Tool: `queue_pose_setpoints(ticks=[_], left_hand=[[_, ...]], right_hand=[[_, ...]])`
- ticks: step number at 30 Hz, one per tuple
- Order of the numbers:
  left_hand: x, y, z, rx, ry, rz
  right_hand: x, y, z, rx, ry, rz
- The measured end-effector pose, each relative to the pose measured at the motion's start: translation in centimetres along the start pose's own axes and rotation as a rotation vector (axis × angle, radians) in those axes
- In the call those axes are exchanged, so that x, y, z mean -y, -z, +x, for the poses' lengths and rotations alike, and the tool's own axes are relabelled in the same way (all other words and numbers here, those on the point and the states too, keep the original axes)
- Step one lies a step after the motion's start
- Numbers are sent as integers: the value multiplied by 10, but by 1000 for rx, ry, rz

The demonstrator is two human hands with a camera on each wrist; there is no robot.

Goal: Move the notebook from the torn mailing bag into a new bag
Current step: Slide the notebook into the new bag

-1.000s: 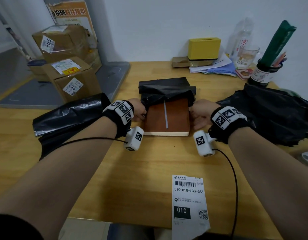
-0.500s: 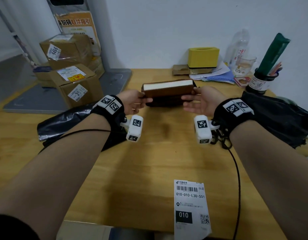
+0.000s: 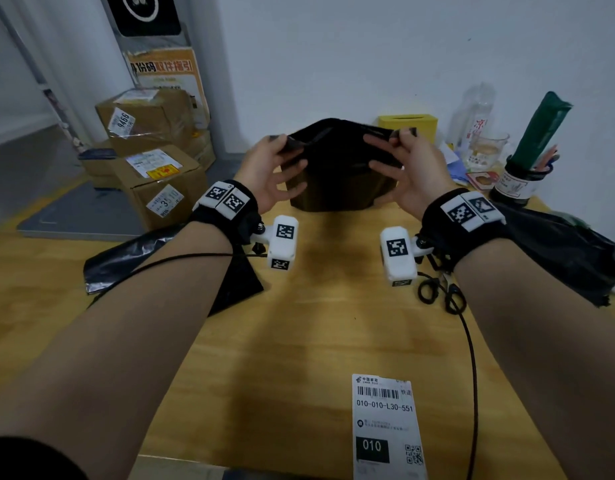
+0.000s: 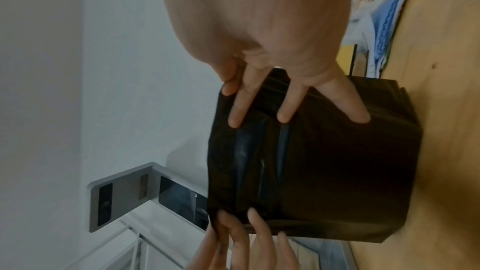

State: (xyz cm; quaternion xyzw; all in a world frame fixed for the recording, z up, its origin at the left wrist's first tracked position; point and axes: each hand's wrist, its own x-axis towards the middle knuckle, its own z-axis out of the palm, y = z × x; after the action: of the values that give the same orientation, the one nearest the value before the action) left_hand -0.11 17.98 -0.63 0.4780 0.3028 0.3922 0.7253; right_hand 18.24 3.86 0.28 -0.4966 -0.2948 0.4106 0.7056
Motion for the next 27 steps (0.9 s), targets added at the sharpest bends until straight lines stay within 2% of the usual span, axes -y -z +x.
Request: queue_pose_setpoints(ticks=[6, 11, 16, 19, 24, 27], left_hand=[[-18, -12, -10, 58, -178, -251], [-27, -23, -9, 53, -268, -295], [-34, -29, 7, 39, -308, -295], [-35, -29, 26, 43, -279, -329], [-28, -25, 64, 9, -233, -469], [-35, -35, 88, 7, -222, -528]], right_hand=[[7, -16, -8, -1, 281, 94], [11, -22, -3, 11, 368, 171], [18, -20, 16, 50, 380, 180], [16, -17, 37, 48, 348, 269], [8, -18, 69, -57, 242, 439], [14, -23, 101, -143, 266, 544]])
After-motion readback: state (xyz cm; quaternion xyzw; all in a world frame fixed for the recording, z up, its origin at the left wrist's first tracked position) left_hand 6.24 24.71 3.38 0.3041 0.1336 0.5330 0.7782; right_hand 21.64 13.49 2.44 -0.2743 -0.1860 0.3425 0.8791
